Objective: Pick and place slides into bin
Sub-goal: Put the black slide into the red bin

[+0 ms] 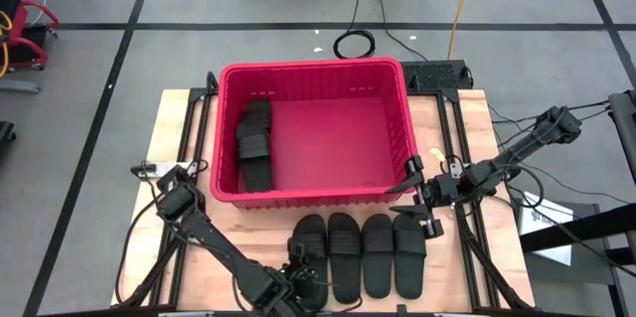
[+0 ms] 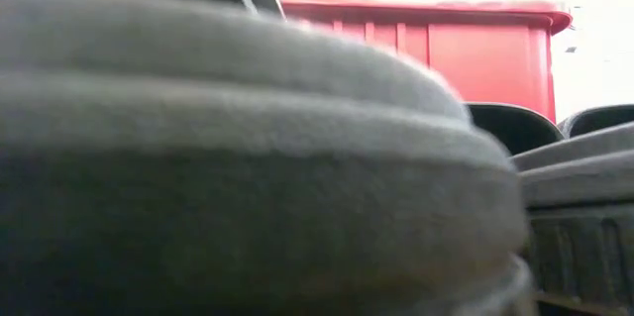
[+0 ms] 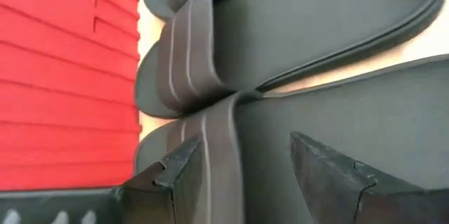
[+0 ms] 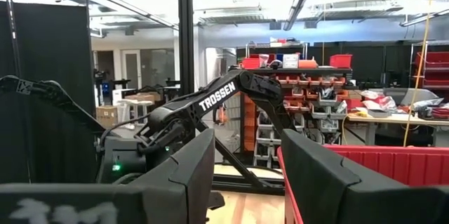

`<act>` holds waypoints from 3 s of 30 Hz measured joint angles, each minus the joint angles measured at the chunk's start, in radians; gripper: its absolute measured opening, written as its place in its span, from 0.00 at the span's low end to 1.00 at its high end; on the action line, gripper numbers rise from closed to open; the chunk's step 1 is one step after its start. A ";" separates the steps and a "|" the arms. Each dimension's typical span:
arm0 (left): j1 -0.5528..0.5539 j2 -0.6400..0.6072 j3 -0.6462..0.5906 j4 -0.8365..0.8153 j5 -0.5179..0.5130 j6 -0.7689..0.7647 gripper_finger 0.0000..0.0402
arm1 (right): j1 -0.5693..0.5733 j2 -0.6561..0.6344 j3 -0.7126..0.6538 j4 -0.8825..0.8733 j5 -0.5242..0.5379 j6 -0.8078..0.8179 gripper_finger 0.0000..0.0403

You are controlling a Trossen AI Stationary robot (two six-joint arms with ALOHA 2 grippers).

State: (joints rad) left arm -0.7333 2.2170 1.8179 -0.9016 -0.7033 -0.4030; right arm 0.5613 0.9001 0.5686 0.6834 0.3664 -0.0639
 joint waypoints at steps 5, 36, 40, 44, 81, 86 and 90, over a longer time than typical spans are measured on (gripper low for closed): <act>0.013 0.002 0.000 -0.055 0.027 -0.065 0.51 | 0.000 0.000 0.000 0.001 0.000 0.000 0.38; 0.082 0.051 -0.008 -0.162 -0.008 -0.232 0.51 | 0.000 0.000 0.000 0.001 0.000 0.000 0.38; 0.093 0.052 -0.027 -0.145 -0.004 -0.232 0.50 | 0.000 0.000 0.000 0.002 0.000 0.000 0.38; 0.096 0.052 -0.034 -0.145 0.014 -0.231 0.41 | 0.000 0.000 0.000 0.001 0.000 -0.003 0.38; 0.017 -0.092 -0.028 -0.160 -0.012 -0.239 0.01 | -0.001 0.000 0.000 0.001 0.000 -0.027 0.38; -0.018 -0.138 -0.028 -0.158 -0.067 -0.246 0.02 | 0.000 0.000 0.000 0.001 0.001 -0.027 0.38; -0.041 -0.173 -0.028 -0.152 -0.109 -0.230 0.01 | -0.001 0.000 0.000 -0.014 0.002 -0.027 0.38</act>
State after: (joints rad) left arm -0.7739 2.0443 1.7897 -1.0537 -0.8120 -0.6326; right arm 0.5606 0.8997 0.5686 0.6697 0.3683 -0.0906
